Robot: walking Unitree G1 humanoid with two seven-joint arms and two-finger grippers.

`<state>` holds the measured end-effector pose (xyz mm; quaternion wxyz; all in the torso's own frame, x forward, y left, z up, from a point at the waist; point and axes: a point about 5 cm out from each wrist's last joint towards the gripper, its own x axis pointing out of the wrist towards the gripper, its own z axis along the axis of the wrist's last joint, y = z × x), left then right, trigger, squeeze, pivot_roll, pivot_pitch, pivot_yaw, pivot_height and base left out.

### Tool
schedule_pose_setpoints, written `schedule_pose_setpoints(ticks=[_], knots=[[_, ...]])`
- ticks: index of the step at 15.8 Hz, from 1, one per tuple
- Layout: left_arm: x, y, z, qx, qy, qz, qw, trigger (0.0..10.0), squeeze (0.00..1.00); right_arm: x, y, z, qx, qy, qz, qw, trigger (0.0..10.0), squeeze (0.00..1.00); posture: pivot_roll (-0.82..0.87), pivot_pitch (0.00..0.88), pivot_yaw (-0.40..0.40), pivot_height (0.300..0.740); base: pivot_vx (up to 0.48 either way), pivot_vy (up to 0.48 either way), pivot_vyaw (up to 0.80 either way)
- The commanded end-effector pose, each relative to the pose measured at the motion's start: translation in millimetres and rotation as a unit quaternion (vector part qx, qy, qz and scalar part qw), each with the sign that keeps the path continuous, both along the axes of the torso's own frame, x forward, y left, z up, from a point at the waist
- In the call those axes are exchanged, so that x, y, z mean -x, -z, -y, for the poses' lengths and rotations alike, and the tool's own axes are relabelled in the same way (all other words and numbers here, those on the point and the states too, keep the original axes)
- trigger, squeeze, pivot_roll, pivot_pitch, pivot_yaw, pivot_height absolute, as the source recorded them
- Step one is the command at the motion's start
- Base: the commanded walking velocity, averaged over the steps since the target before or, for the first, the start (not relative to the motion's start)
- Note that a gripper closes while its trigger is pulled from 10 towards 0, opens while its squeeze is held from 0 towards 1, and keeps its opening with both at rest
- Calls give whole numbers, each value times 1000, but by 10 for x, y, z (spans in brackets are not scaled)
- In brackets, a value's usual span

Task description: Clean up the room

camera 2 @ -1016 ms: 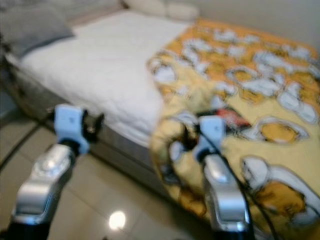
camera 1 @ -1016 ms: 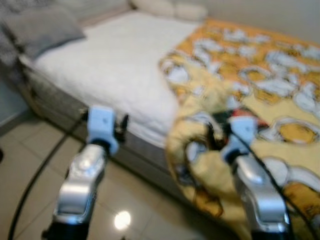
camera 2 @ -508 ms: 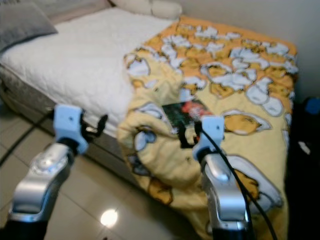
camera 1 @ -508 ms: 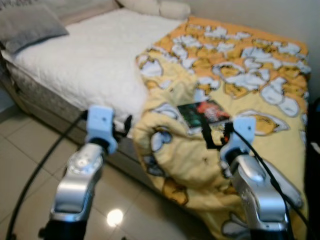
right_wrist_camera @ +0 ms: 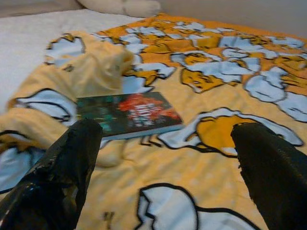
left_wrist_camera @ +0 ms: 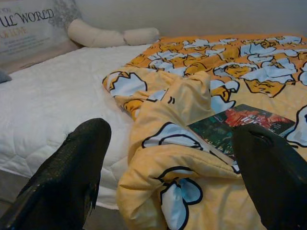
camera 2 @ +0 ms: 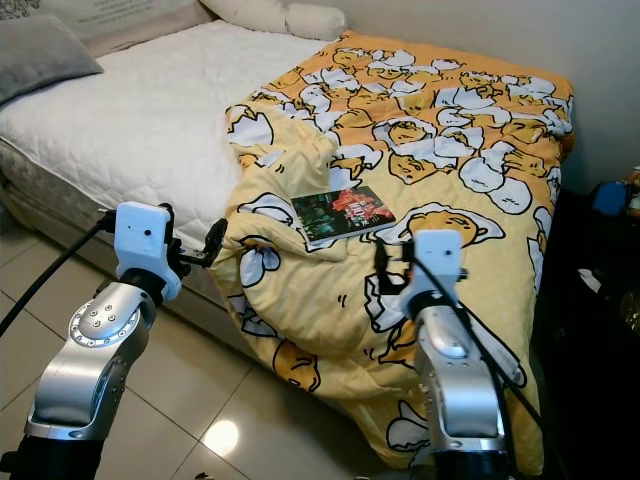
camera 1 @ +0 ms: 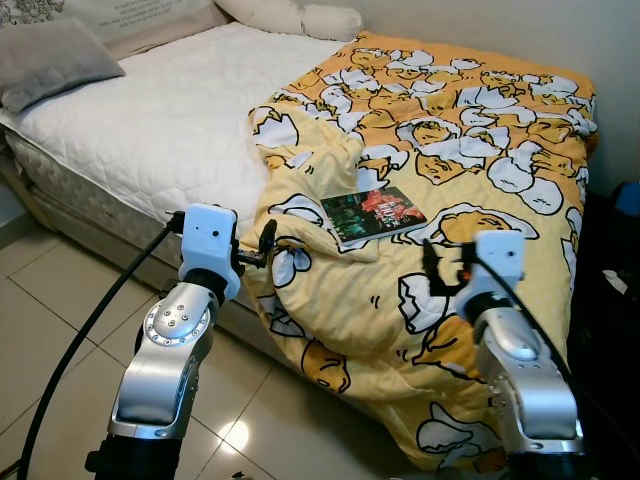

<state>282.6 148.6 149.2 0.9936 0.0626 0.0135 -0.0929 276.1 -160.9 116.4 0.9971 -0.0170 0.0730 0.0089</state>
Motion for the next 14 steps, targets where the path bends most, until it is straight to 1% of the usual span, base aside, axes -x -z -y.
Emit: schedule_pose_setpoints(ticks=[1,3,5,7,8,10,14], knots=[[3,-42,-4,0,6,11,1000,10000,1000,-15,-14,7,3,5,0,1000,10000,0,-26,0,10,740,371,0,0],[1,-39,-9,0,8,12,1000,10000,1000,-23,-3,-2,4,3,-6,1000,10000,0,-25,0,8,740,384,0,0],[17,-29,-14,1,9,10,1000,10000,1000,-33,-17,-24,1,-8,0,1000,10000,0,-24,0,2,740,414,0,0],[38,-9,-10,2,9,7,1000,10000,1000,-30,6,-39,-11,-12,-13,1000,10000,0,-26,0,0,740,428,0,0],[42,-7,-6,1,9,6,1000,10000,1000,-31,10,-35,-15,-7,-15,1000,10000,0,-26,0,0,740,435,0,-800],[34,-6,-1,-3,15,6,1000,10000,1000,-52,10,-11,-8,4,-13,1000,10000,0,-26,0,5,740,431,0,-800],[29,-3,0,-3,17,5,1000,10000,1000,-78,-25,-48,-5,-14,-5,1000,10000,0,-28,0,9,740,433,0,0]])
